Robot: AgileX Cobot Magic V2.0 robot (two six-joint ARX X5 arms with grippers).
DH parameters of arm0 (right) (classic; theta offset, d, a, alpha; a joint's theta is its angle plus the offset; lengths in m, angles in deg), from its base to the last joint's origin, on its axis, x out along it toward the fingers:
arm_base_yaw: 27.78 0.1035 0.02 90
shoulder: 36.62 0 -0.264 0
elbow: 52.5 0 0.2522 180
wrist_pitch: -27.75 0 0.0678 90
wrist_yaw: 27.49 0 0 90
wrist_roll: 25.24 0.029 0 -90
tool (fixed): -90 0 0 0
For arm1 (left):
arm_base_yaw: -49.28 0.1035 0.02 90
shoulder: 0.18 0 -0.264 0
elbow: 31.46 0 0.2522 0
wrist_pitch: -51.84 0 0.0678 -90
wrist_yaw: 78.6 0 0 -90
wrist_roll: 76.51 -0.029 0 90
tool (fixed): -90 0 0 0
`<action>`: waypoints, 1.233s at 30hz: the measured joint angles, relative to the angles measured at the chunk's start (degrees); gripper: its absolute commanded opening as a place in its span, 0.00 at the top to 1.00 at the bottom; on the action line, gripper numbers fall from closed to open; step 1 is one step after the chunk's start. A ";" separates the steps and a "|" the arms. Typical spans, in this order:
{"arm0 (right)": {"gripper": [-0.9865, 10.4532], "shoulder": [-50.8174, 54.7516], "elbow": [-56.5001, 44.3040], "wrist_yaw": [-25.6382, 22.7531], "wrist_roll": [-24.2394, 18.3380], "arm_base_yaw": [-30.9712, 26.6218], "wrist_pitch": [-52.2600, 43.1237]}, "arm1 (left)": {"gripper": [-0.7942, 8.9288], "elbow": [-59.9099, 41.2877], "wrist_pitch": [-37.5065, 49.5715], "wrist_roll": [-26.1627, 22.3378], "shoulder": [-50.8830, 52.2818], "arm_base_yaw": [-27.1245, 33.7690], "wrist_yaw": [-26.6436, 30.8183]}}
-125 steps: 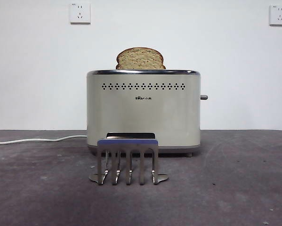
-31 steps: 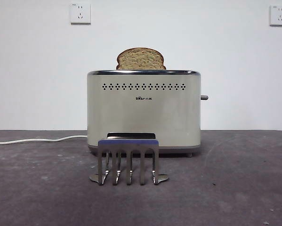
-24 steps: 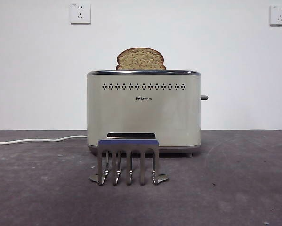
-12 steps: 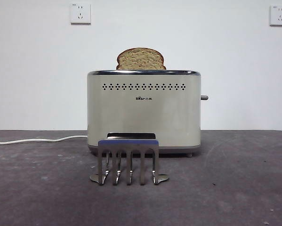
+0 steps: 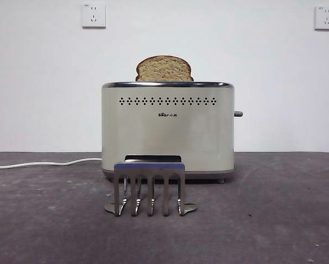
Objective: Pick up a slice of bread from the rack,put the bread on the toaster,press the button
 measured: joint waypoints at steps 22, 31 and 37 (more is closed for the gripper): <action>0.91 0.66 -0.07 -0.09 -2.58 -2.03 -0.87 | 0.92 0.00 0.00 0.00 0.00 0.00 0.00; 0.91 13.46 -9.25 -3.45 0.11 -6.01 -26.77 | 0.92 0.00 0.00 0.00 0.00 0.00 0.00; 0.91 23.37 -26.99 -14.78 3.58 -6.03 -46.14 | 0.92 0.02 0.00 -0.02 0.00 0.00 0.00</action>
